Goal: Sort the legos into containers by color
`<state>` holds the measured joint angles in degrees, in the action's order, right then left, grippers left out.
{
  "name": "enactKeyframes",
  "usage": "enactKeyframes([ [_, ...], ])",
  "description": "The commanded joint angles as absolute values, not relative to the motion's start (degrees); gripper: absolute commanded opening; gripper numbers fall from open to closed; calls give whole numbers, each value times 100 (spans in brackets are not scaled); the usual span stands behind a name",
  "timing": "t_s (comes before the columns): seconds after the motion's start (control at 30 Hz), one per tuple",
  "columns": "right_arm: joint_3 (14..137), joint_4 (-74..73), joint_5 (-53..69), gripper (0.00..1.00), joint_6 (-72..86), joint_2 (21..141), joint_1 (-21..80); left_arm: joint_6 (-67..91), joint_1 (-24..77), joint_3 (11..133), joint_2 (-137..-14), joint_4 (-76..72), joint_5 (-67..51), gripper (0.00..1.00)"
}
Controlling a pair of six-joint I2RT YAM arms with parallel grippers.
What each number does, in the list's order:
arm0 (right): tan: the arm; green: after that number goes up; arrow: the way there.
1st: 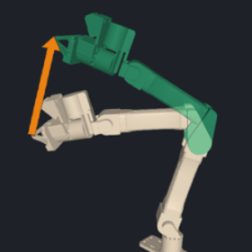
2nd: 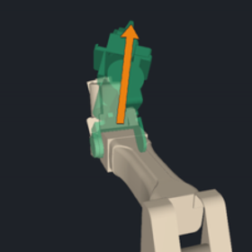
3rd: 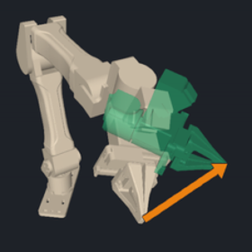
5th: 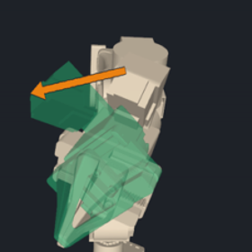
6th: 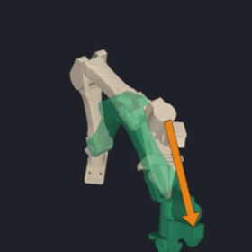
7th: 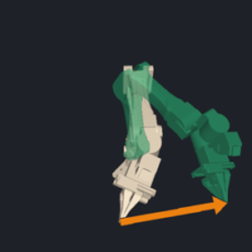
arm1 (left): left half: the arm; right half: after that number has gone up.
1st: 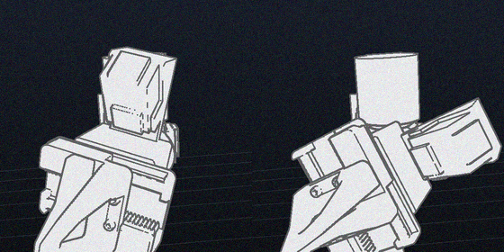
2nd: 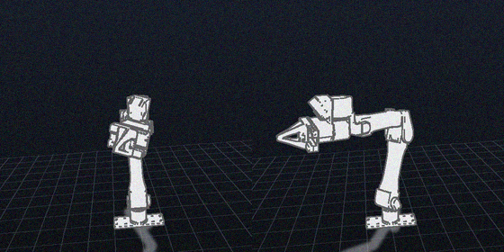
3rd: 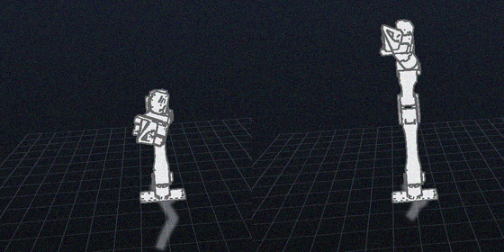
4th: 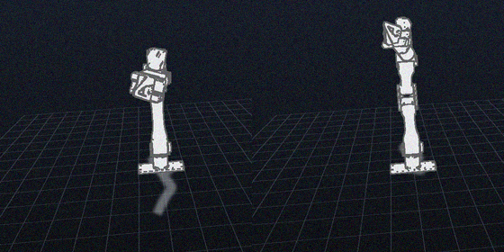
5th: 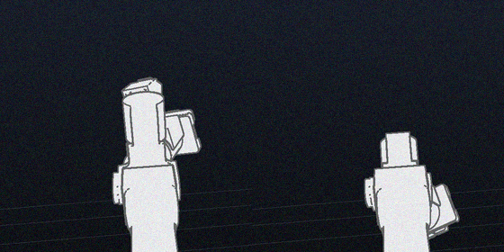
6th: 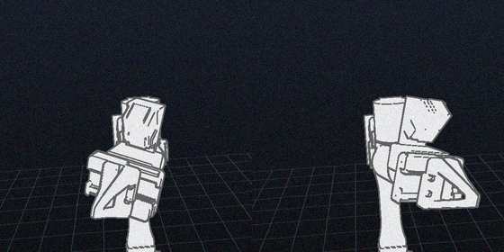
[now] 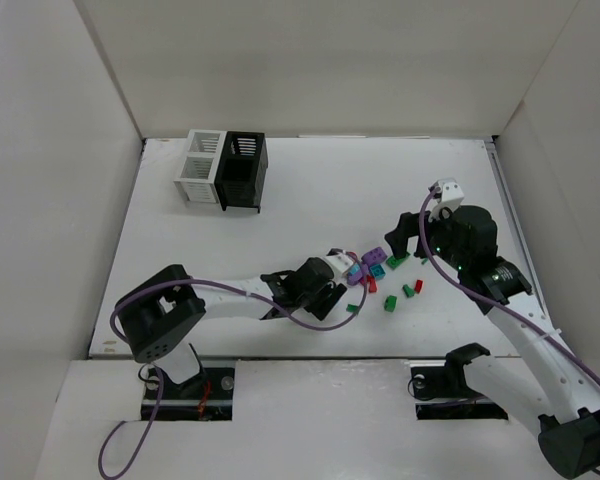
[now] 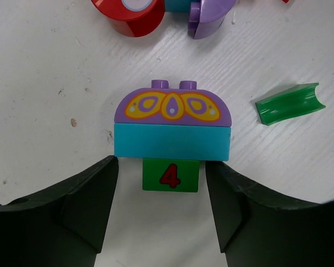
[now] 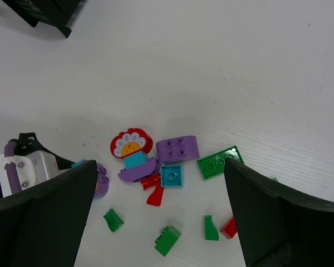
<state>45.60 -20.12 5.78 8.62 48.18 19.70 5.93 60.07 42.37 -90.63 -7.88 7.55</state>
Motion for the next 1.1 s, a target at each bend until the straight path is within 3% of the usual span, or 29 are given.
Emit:
enactKeyframes([
  [0.0, 4667, -1933, 501, 100, 888, 4729, 2030, 457, 6047, 4473, -8930, -817, 791, 61],
  [0.47, 4614, -1934, 448, 100, 888, 4729, 2030, 246, 6047, 4649, -9141, -765, 721, 36],
  [0.97, 4509, -1925, 527, 100, 835, 4623, 2030, 430, 6047, 4597, -8122, -290, 1248, 30],
  [1.07, 4509, -1820, 598, 100, 835, 4623, 2030, 701, 6047, 4597, -7805, -290, 1868, 29],
])
